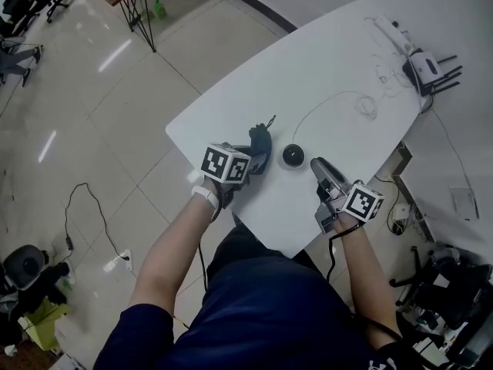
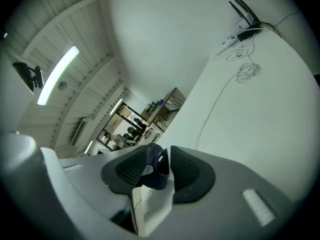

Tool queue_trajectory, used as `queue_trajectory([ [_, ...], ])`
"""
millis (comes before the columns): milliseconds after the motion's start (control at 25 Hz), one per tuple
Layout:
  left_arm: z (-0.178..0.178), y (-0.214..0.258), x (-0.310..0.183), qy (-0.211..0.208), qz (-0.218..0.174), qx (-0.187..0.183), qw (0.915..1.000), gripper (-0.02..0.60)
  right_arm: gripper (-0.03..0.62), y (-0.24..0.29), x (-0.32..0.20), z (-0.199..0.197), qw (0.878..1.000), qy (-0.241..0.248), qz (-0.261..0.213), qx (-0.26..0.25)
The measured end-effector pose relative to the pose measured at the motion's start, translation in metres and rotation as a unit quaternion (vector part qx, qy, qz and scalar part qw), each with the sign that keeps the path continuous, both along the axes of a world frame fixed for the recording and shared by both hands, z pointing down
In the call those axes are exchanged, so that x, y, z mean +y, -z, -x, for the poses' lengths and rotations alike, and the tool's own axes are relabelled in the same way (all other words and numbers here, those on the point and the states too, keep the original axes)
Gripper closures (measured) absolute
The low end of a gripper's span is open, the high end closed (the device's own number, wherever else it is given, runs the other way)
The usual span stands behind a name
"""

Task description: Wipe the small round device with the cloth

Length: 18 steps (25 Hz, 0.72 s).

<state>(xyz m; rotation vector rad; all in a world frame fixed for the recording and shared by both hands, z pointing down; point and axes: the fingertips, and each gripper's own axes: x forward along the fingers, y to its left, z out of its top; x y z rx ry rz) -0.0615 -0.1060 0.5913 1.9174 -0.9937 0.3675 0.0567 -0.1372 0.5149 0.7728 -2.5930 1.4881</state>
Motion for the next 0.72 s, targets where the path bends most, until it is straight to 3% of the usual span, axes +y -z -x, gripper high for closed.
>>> queue_trajectory([
  [160, -0.017, -0.015, -0.011, -0.012, 0.070, 0.037, 0.9968, 0.494, 0.451, -0.029, 0.007, 0.004, 0.998, 0.010, 0.012, 0.057],
  [280, -0.025, -0.023, -0.014, -0.024, 0.099, 0.057, 0.9932, 0.492, 0.410, -0.040, 0.021, 0.010, 0.990, 0.071, -0.047, 0.114],
  [320, -0.025, -0.024, -0.015, -0.031, 0.102, 0.056, 0.9927, 0.492, 0.377, -0.046, 0.026, 0.012, 0.980, 0.099, -0.083, 0.151],
  [400, -0.025, -0.026, -0.016, -0.045, 0.105, 0.052, 0.9920, 0.492, 0.323, -0.061, 0.034, 0.016, 0.949, 0.154, -0.152, 0.228],
  [520, -0.028, -0.030, -0.017, -0.061, 0.113, 0.052, 0.9904, 0.492, 0.278, -0.079, 0.034, 0.024, 0.907, 0.197, -0.215, 0.303],
  [600, -0.030, -0.032, -0.017, -0.072, 0.117, 0.056, 0.9889, 0.492, 0.269, -0.086, 0.026, 0.029, 0.895, 0.201, -0.231, 0.324],
  [720, -0.036, -0.029, -0.019, -0.092, 0.113, 0.061, 0.9874, 0.492, 0.267, -0.095, 0.021, 0.035, 0.887, 0.218, -0.233, 0.333],
])
